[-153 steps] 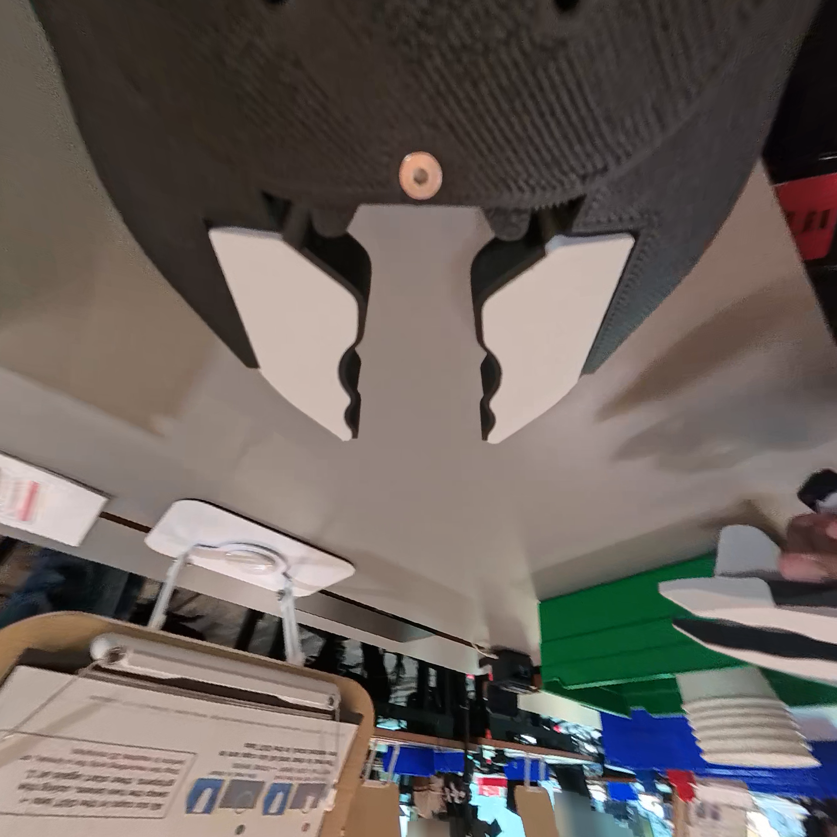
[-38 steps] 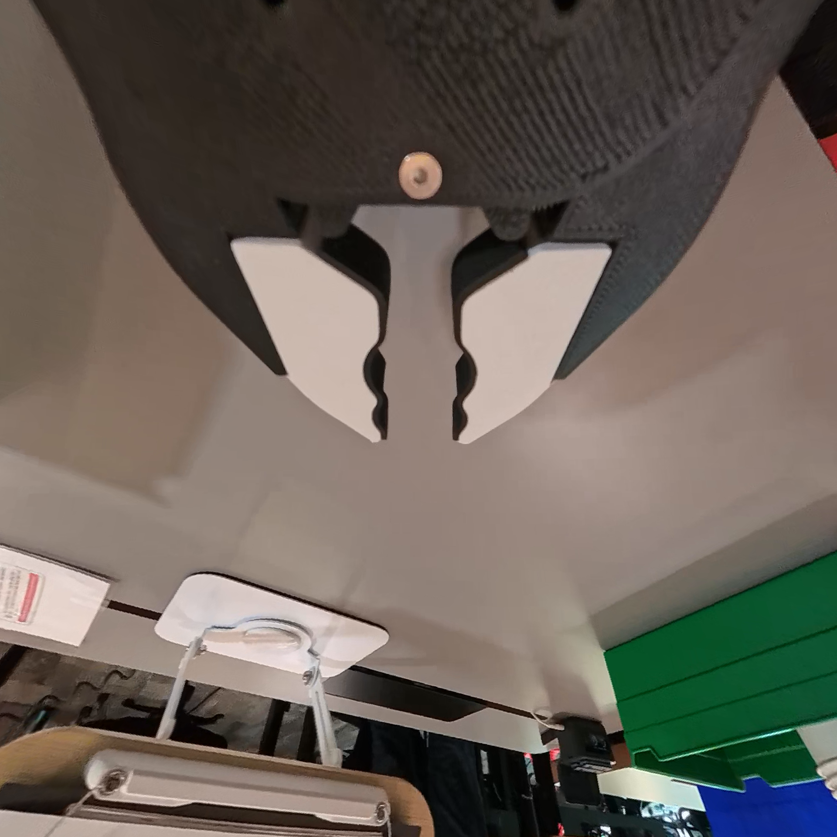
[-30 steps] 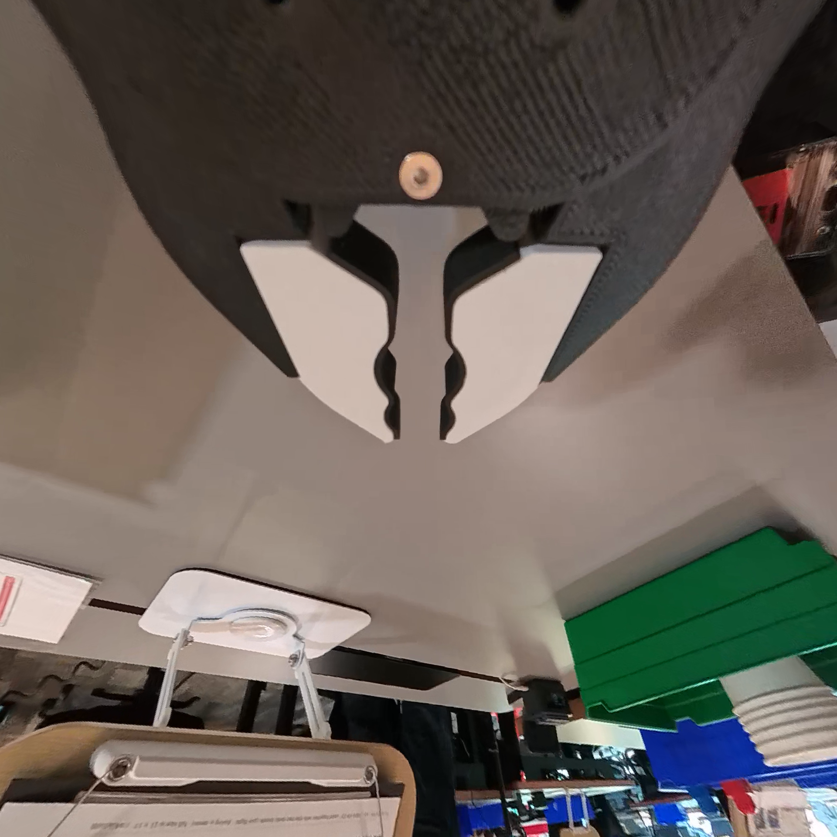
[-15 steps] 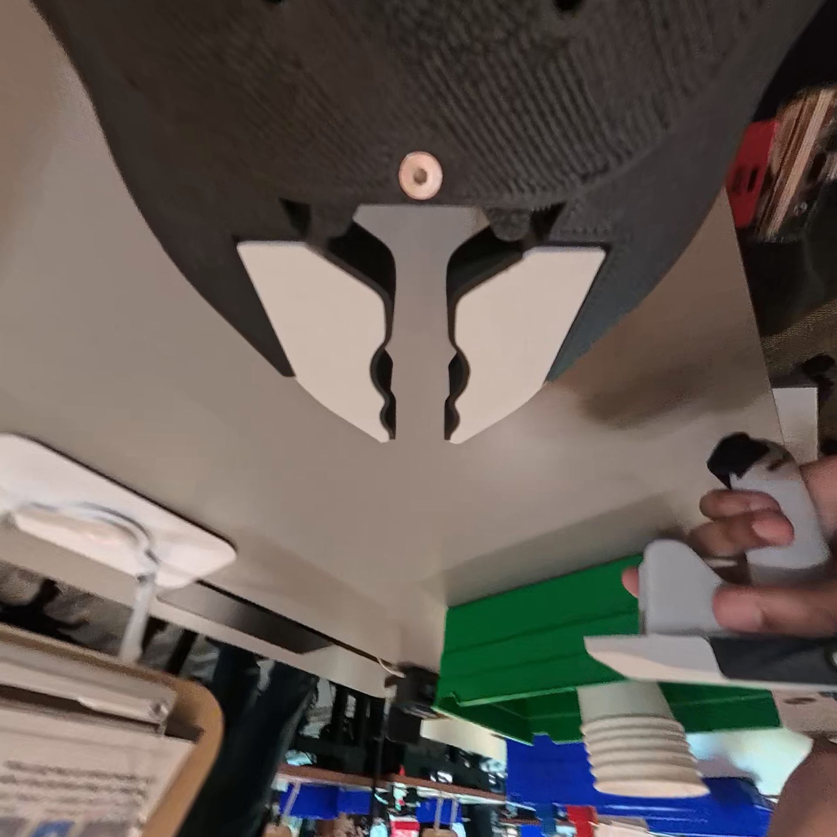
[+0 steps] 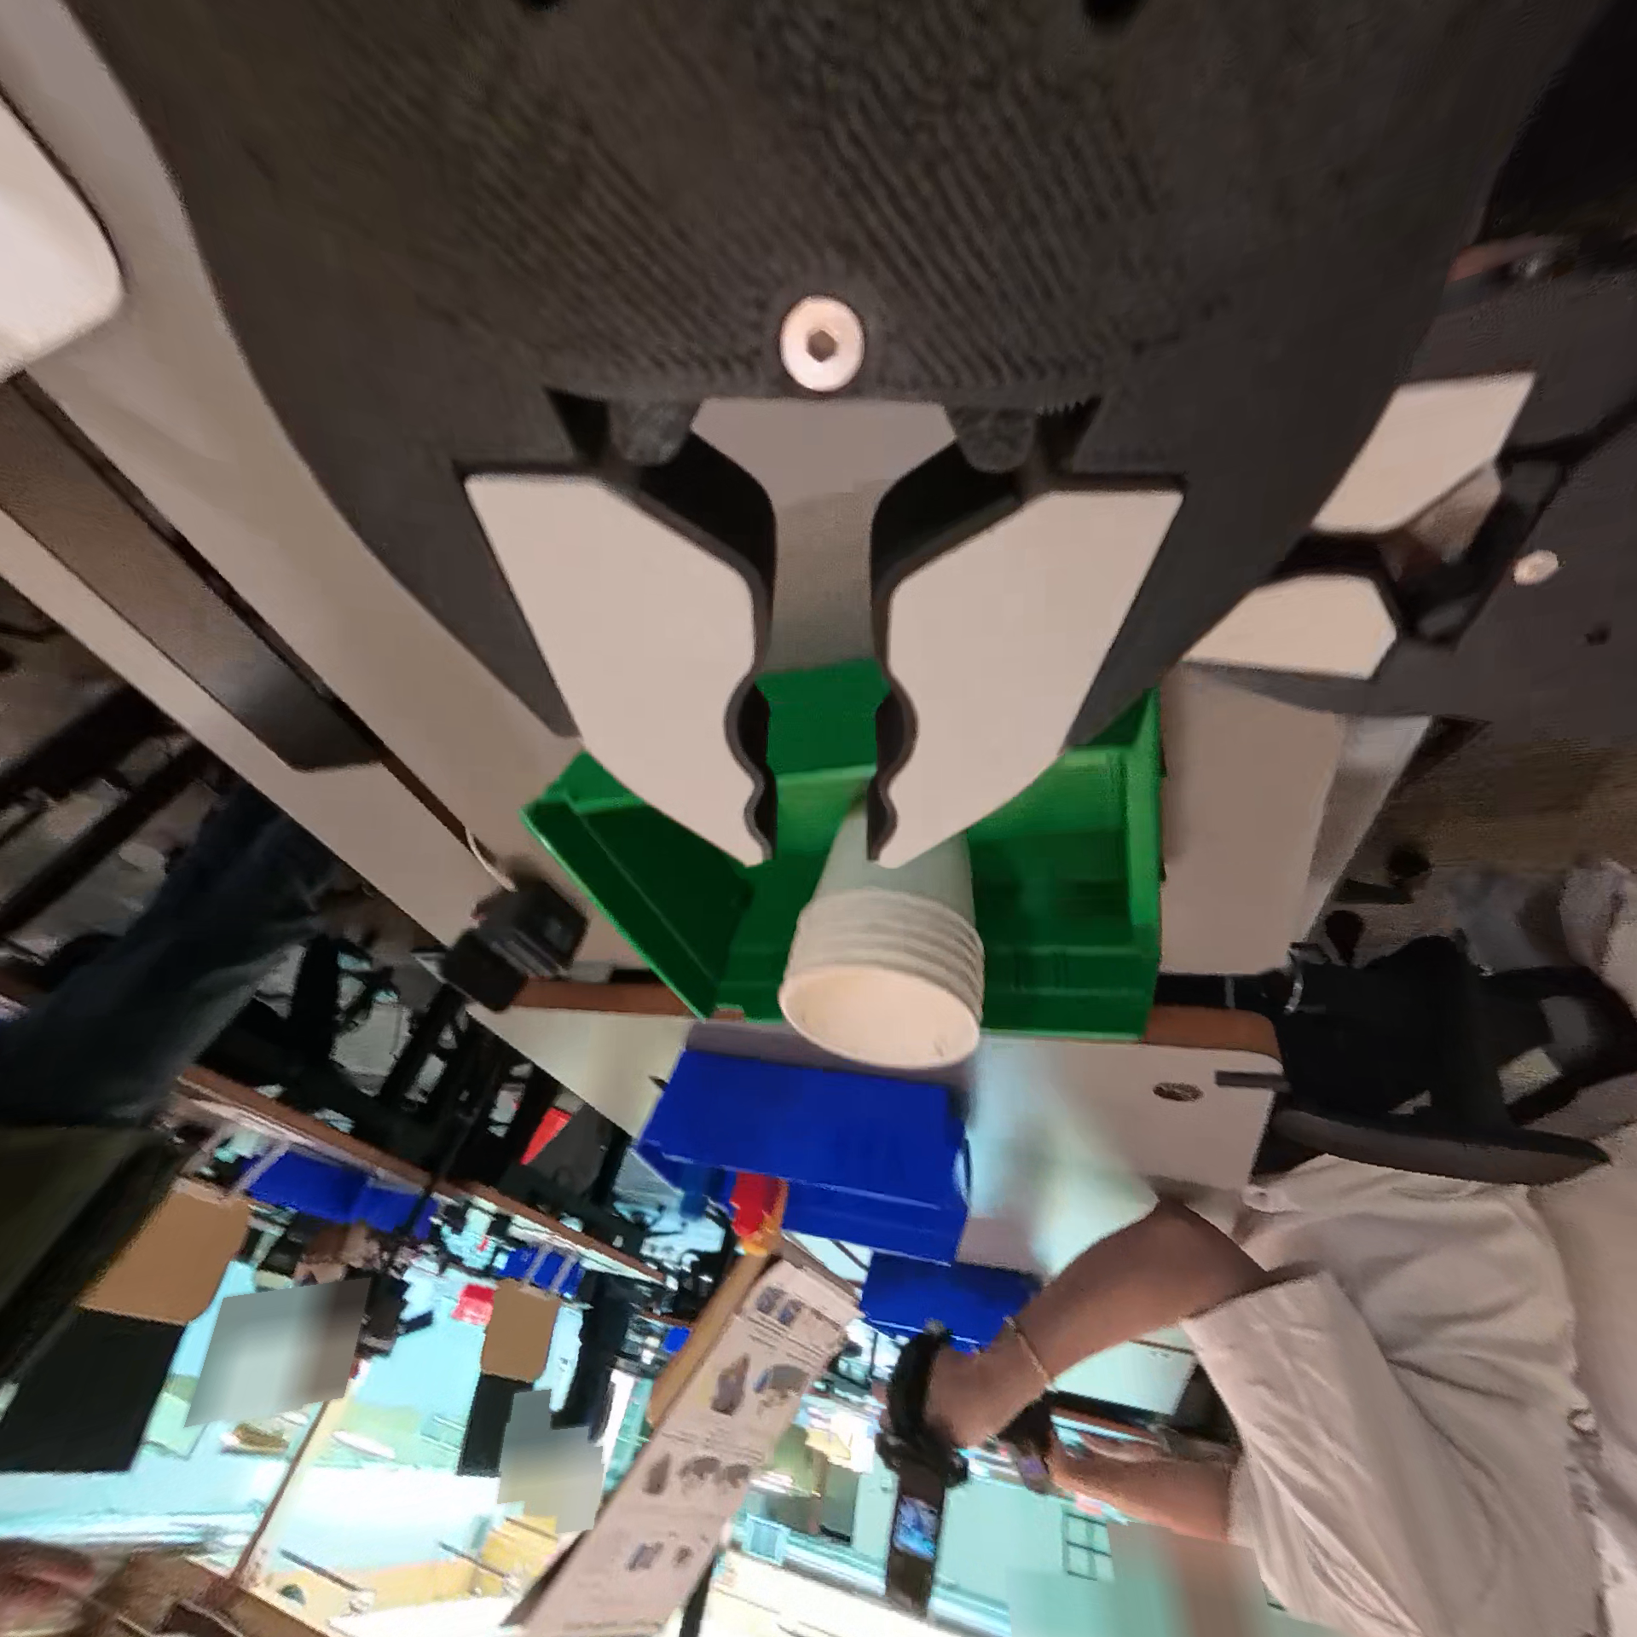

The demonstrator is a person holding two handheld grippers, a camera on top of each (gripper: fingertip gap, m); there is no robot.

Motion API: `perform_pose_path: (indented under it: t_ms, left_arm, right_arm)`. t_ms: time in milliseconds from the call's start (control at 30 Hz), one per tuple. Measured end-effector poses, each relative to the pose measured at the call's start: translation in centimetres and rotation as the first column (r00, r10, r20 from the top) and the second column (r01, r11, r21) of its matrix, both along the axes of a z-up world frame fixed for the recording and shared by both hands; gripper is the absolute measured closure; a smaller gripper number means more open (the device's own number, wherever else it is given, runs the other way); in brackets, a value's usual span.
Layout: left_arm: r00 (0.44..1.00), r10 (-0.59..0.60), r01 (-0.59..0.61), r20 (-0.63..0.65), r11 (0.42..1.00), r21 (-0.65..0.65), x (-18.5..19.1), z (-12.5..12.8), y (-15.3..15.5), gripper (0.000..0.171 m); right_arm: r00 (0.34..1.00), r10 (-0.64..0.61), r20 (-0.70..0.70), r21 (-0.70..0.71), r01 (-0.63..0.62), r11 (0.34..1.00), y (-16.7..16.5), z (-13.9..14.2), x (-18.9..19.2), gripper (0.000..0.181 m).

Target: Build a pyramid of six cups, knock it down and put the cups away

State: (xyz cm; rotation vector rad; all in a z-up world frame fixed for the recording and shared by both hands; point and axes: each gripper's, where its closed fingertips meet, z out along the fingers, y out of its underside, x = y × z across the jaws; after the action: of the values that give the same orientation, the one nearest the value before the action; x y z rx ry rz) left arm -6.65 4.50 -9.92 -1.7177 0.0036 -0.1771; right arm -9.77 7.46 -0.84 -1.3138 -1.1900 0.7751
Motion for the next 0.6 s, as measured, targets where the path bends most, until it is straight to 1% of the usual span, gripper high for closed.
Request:
perform_pose_path:
  t_ms: [67,100,167,267,367,467,600]
  left_arm:
    - [0.999,0.035,-0.035,-0.011,0.999,-0.002,-1.1,0.0,-0.7,0.163]
    - [0.997,0.073,-0.073,-0.019,0.997,-0.006,-2.0,-0.1,-1.2,0.163]
    - [0.989,0.146,-0.146,-0.039,0.989,-0.002,-3.9,0.0,-2.2,0.163]
    - [0.978,0.208,-0.209,-0.029,0.978,-0.007,-5.9,-0.1,-3.6,0.163]
    - [0.968,0.251,-0.251,0.012,0.968,-0.024,-7.3,-0.3,-4.9,0.163]
    - [0.959,0.279,-0.277,0.043,0.96,-0.037,-8.2,-0.5,-6.0,0.162]
    - [0.951,0.3,-0.298,0.069,0.954,-0.045,-8.9,-0.7,-7.1,0.162]
  right_arm:
    - [0.997,0.08,0.005,-0.011,-0.08,0.997,-0.8,1.0,-2.3,0.155]
    - [0.993,0.12,0.024,-0.027,-0.119,0.993,-1.1,1.1,-3.4,0.151]
    - [0.986,0.157,0.06,-0.036,-0.155,0.987,-1.4,1.2,-5.4,0.15]
    - [0.977,0.172,0.124,0.016,-0.175,0.984,-1.3,1.2,-7.9,0.151]
    - [0.966,0.163,0.2,0.109,-0.187,0.976,-0.9,0.8,-9.9,0.155]
    - [0.944,0.159,0.289,0.189,-0.219,0.957,-0.7,-0.2,-11.5,0.154]
    - [0.901,0.187,0.391,0.236,-0.294,0.926,-1.5,-1.7,-13.2,0.157]
